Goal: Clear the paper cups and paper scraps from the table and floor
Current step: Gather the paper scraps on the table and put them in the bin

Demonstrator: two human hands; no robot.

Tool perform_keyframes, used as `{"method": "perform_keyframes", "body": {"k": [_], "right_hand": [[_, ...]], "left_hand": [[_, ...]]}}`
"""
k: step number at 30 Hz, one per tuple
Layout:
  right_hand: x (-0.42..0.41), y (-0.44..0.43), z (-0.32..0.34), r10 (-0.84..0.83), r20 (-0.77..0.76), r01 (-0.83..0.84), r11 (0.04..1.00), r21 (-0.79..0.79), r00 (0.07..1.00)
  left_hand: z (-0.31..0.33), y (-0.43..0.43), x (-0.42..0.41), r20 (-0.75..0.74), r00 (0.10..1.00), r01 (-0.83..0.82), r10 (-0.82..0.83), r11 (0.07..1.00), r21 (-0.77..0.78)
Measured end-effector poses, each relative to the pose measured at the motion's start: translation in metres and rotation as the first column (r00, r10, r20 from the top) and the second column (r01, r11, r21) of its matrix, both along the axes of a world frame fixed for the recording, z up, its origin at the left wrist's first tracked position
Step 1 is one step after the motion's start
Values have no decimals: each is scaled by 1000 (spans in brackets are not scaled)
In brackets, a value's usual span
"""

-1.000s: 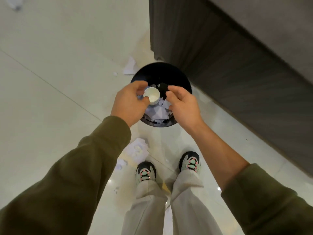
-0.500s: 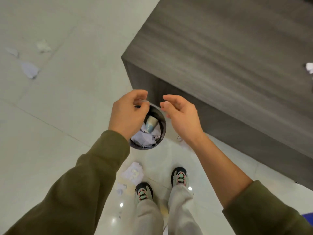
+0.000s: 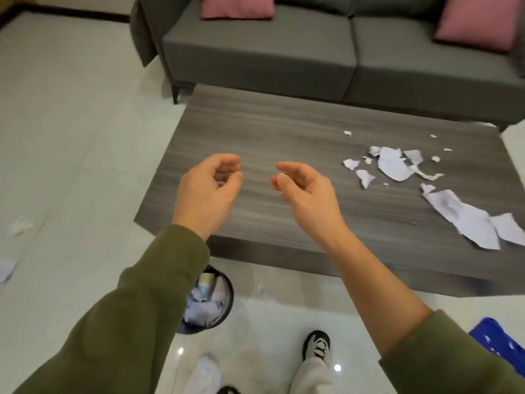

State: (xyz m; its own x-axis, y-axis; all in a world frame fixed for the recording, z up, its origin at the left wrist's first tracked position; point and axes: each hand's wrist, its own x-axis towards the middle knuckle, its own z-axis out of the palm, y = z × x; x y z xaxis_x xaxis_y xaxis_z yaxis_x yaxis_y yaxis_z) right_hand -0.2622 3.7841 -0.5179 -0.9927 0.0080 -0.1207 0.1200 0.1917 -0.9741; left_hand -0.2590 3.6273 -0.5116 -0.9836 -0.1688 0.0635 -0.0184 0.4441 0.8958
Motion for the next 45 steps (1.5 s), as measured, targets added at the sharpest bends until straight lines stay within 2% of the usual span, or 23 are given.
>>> {"method": "perform_keyframes", "body": {"k": [11,18,32,37,42,45], "right_hand": [[-66,195,10,-218,14,218,976,-15,976],[-101,277,-17,-254,79,257,966,-22,964],[-198,328,-96,-342,119,340,940,34,932],[-220,325,-128,-317,165,315,948,36,934],[-243,331,-162,-291,205,288,957,45,935],[-251,336,-187,-260,229,256,965,51,938]], "left_hand": [[21,194,-91,19,977,213,-213,977,-14],[-5,267,-134,55,971,236,-234,971,-31],[-111,320,-251,150,947,287,-285,958,14],[-152,329,-266,263,920,305,-291,952,-14],[-184,343,-287,341,906,293,-250,953,-78],[-209,343,-294,394,900,286,-188,935,-208]]}}
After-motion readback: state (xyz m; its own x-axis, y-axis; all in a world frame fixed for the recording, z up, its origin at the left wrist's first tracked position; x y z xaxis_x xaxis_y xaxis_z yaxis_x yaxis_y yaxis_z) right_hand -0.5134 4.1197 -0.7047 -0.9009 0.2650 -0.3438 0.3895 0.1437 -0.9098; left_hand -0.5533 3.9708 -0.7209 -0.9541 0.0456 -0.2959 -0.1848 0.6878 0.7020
